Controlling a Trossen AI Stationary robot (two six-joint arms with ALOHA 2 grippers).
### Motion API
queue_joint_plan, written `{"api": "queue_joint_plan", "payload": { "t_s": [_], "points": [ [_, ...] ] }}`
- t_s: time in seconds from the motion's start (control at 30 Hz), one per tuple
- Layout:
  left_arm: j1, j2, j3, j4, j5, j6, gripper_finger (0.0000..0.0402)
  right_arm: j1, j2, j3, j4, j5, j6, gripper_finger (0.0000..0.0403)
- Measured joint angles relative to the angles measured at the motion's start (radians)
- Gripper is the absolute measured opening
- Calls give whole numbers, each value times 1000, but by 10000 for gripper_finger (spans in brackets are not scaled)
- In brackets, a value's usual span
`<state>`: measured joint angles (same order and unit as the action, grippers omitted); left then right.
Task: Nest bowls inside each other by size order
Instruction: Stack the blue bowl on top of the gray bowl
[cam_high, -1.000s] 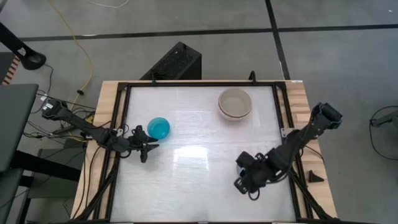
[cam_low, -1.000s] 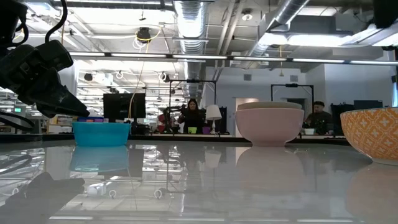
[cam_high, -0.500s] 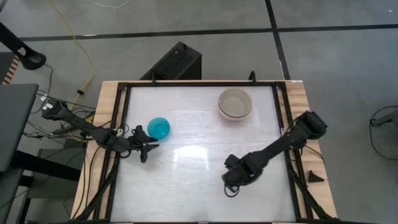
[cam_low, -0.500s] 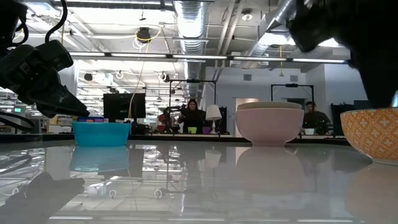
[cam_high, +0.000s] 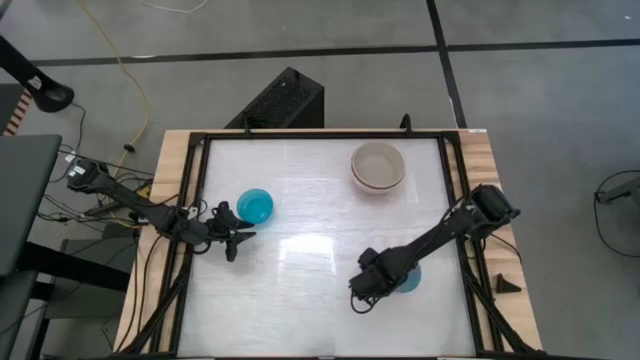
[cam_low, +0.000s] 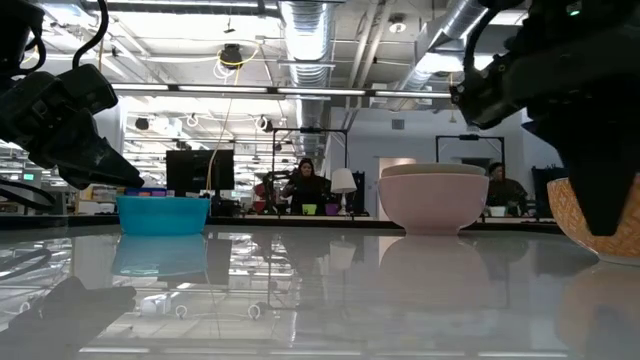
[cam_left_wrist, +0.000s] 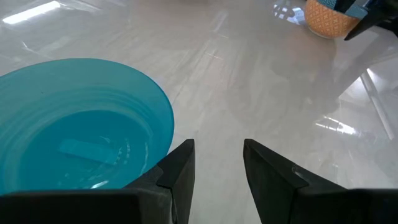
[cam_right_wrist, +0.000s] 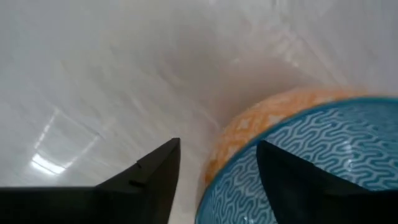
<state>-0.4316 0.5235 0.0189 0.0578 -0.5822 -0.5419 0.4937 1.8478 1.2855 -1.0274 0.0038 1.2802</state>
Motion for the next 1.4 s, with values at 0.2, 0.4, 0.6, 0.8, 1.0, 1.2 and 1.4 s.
{"api": "queue_joint_plan", "payload": {
  "t_s": [0.2,0.4,0.6,0.8,1.0,1.2,1.4],
  "points": [
    [0,0,0,0,0,0,125,-7,-1,0,-54,-3,-15,109],
    [0,0,0,0,0,0,125,-8,-10,51,-157,-35,-71,40],
    [0,0,0,0,0,0,125,-26,-11,220,-418,20,-119,42],
    [0,0,0,0,0,0,125,-113,-20,394,-530,219,-335,43],
    [0,0,0,0,0,0,125,-309,-32,502,-541,351,-659,44],
    [0,0,0,0,0,0,125,-546,-32,523,-490,365,-939,44],
    [0,0,0,0,0,0,125,-767,-31,520,-421,321,-1113,44]
  ]
}}
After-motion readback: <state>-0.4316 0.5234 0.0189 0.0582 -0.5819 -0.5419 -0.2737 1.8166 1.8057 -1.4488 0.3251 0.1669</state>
